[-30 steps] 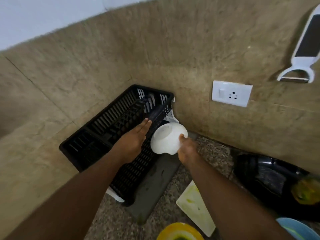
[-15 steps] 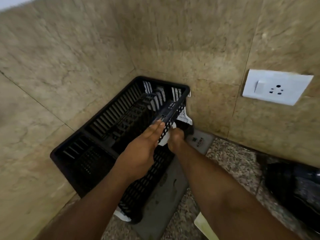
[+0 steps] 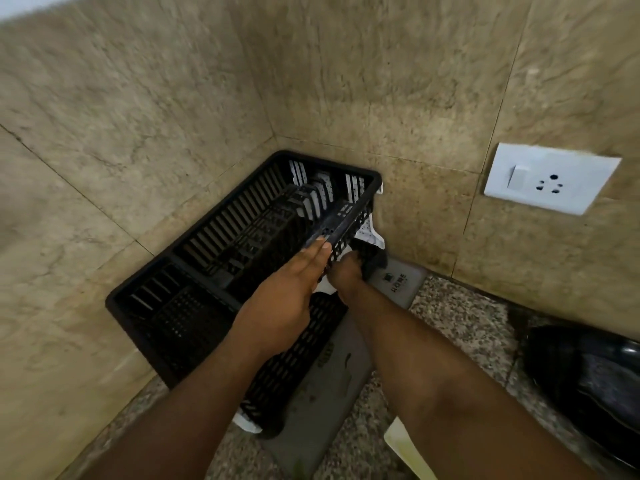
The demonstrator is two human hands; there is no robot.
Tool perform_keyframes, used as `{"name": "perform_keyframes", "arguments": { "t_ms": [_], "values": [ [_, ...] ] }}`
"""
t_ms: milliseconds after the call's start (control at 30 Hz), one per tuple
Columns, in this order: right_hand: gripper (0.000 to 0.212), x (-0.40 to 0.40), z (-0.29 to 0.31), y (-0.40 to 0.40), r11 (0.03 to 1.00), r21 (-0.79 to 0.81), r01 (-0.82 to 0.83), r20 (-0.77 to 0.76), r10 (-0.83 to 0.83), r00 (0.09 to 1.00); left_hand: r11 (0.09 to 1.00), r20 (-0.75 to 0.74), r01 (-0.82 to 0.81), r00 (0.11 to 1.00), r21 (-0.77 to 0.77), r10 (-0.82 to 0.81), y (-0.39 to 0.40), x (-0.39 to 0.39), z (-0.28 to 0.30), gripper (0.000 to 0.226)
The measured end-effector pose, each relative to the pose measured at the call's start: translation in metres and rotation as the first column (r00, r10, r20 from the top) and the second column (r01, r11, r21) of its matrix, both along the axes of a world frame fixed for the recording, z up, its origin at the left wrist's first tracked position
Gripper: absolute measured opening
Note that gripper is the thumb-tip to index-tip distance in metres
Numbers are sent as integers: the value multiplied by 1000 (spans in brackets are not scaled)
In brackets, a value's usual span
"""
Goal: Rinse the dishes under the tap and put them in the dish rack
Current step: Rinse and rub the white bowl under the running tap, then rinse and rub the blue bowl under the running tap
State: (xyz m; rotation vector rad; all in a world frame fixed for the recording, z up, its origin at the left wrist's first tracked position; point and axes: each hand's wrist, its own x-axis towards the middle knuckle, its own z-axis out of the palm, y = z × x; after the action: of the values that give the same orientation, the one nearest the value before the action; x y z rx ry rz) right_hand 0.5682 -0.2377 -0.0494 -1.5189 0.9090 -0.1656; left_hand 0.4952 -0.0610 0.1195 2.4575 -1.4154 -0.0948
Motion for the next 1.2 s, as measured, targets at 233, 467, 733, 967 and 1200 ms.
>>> {"name": "perform_keyframes", "arguments": {
  "t_ms": [233,467,733,967,1200],
  "values": [
    [51,-61,37,-9,987,148,-62,176,36,984,997,140,-19,990,80,7,0,-6,1,87],
    [46,-184,47,-18,956,289,-59,209,-3,978,987,283,-96,957,128,57,-15,-48,2,61],
    [22,-392,73,-36,999,29,-37,91,34,995,991,-149,-54,986,124,73,-80,-205,-25,55],
    [19,-567,76,-84,804,-576,-148,-310,-47,950,981,-394,-10,915,192,87,-134,-342,-80,50],
    [30,-635,35,-107,926,-355,-127,-493,-70,867,949,-592,-194,746,248,307,-174,-410,-113,27]
  ]
}}
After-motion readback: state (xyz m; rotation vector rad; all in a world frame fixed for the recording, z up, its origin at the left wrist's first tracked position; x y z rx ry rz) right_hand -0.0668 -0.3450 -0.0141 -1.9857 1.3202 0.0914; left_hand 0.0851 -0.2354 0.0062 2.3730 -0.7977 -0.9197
